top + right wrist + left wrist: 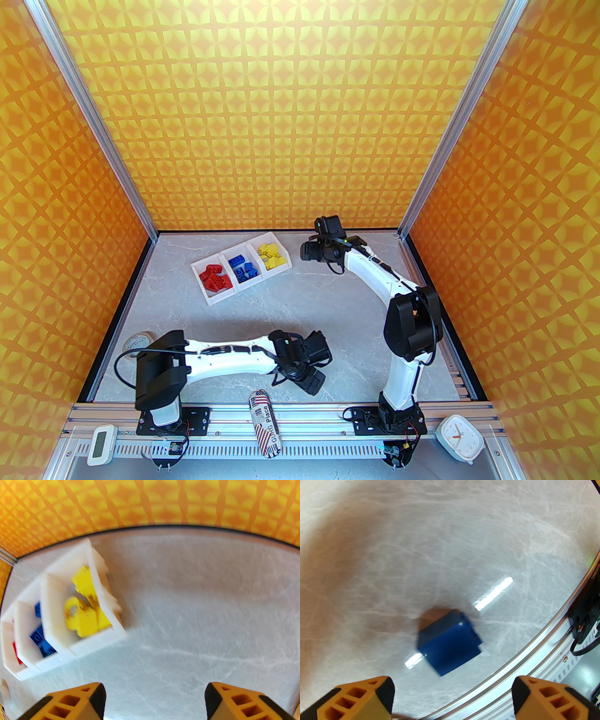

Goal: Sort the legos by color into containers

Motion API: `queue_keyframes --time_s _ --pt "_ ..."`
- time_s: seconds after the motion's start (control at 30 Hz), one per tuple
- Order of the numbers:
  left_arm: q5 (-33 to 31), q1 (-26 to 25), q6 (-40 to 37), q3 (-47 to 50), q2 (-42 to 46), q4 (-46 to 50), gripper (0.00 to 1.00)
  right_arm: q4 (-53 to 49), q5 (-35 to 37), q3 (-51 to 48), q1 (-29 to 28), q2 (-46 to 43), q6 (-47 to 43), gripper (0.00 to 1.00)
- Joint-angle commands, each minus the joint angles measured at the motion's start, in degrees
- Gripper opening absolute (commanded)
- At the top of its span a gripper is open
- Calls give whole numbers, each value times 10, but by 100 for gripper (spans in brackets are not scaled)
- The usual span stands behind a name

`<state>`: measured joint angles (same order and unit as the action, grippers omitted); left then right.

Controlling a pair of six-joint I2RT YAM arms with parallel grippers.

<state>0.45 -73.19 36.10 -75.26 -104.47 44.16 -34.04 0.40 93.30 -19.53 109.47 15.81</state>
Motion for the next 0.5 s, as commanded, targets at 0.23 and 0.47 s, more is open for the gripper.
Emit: queue_keyframes --time_s 0.23,0.47 --pt "11 1 33 -56 -73 7 85 27 -8 -45 -2 -41 -2 74" --pt "-11 11 49 -71 -111 27 77 30 -6 -70 -1 -64 -7 74"
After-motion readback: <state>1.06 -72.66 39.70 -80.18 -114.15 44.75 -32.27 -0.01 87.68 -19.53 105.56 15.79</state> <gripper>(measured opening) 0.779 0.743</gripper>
